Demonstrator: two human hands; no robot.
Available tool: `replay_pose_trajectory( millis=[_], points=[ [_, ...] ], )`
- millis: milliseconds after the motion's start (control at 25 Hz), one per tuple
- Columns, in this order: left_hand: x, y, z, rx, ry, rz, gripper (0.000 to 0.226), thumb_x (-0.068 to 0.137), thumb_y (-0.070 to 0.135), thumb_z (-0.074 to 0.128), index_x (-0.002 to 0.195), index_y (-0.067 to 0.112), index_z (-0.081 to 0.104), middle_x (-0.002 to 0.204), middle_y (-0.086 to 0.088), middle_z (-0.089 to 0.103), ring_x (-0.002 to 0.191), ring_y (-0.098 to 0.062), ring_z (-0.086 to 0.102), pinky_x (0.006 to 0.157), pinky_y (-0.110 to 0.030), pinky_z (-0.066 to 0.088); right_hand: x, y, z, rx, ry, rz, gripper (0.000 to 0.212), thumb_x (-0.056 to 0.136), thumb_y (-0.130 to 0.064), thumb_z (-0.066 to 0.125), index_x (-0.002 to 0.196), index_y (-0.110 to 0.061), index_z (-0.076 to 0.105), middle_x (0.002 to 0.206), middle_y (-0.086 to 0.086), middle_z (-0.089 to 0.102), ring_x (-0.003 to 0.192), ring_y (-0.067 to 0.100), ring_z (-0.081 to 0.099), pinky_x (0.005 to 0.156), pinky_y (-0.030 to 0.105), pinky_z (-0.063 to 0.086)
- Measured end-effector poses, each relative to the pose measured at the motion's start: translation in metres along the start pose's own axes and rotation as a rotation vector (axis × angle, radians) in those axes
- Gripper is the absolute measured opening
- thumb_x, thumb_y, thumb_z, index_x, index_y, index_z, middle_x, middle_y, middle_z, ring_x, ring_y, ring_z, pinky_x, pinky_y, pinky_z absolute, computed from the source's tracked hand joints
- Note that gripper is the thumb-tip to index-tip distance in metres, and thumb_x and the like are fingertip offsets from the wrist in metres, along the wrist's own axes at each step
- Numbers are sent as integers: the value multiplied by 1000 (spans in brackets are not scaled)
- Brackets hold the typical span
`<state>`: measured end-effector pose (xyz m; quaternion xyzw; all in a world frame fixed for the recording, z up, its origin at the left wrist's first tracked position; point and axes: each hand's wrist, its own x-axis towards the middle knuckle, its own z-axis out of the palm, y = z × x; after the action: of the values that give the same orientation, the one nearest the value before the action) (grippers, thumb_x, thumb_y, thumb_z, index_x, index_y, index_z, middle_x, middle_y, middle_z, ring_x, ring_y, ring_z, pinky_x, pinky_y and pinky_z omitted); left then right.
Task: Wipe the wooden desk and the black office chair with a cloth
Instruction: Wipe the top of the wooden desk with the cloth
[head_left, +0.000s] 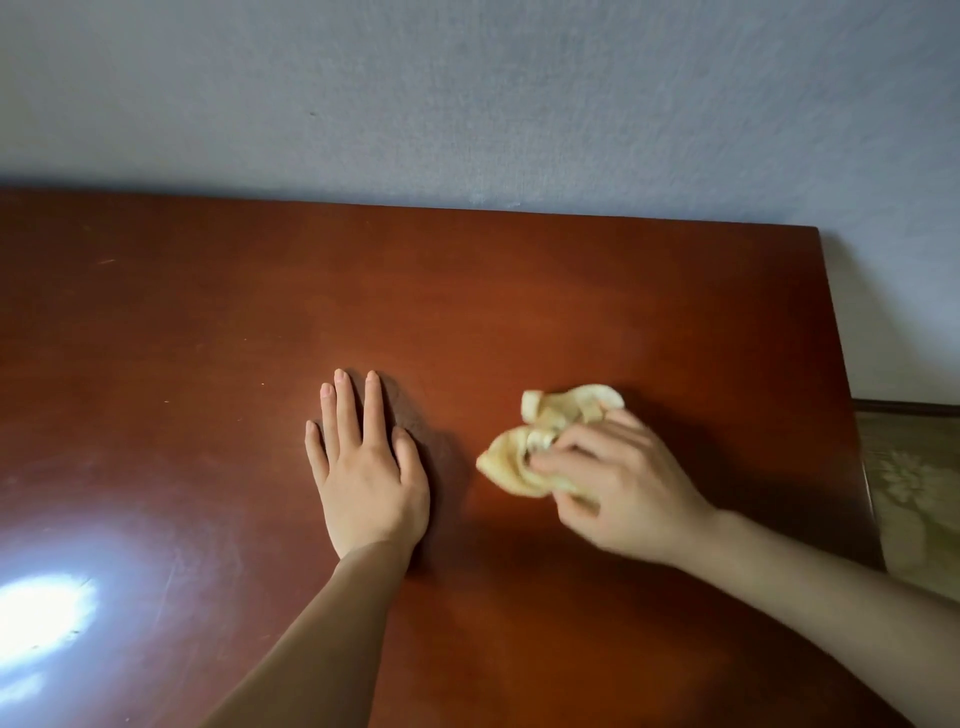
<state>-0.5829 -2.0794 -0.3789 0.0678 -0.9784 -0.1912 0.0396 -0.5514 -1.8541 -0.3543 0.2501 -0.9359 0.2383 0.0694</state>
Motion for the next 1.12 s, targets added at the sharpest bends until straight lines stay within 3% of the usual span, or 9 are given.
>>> replay_pose_trajectory(
  millis=[160,280,400,480,560,640,720,1120],
  points=[
    [0,0,-1,-4,-7,6,65,86,32,16,149,20,26,159,-3,14,147,-14,2,118,-32,-4,0,7,-10,12,-205,-294,18,77,-11,62,90,-16,73,78,-2,62,69,13,59,67,31,49],
    [-1,1,-3,-16,-14,16,69,82,30,14,149,19,25,159,-3,12,147,-14,1,118,-30,-7,32,32,-15,-85,-119,-317,17,75,-8,69,91,-14,74,78,1,65,67,20,62,68,36,53],
    [-1,2,-4,-28,-19,17,71,80,30,13,149,19,24,159,-3,11,147,-14,0,117,-29,-8,74,62,-16,-189,-21,-96,26,71,-8,78,96,-10,74,84,9,68,81,32,65,76,44,53],
    [-1,2,-5,-41,-19,19,72,79,29,13,149,19,24,159,-3,11,146,-14,0,117,-28,-9,104,75,-13,-220,23,140,27,79,-15,72,106,-10,71,99,13,68,98,38,61,84,46,49],
    [-1,2,-5,-52,-16,18,73,78,28,14,149,19,24,159,-3,11,146,-13,0,117,-27,-9,129,79,-4,-215,109,371,26,86,-22,64,110,-12,68,110,11,66,105,37,56,88,42,43],
    [-1,1,-5,-56,-18,18,73,77,28,14,149,19,24,159,-3,11,146,-14,0,117,-27,-10,148,72,9,-227,209,561,24,88,-24,58,108,-13,67,109,9,65,103,31,57,91,39,38],
    [-1,1,-4,-60,-24,21,73,77,28,15,149,19,24,159,-3,11,147,-15,0,117,-28,-9,155,60,19,-225,263,657,23,89,-25,55,107,-15,66,107,6,65,103,26,57,93,36,34],
    [-1,-1,-6,-145,-29,17,71,80,28,17,150,20,23,159,-1,11,146,-10,-4,116,-23,-10,108,-10,41,-19,124,178,23,77,-15,72,100,-13,74,86,5,67,78,29,63,81,44,48]
  ],
)
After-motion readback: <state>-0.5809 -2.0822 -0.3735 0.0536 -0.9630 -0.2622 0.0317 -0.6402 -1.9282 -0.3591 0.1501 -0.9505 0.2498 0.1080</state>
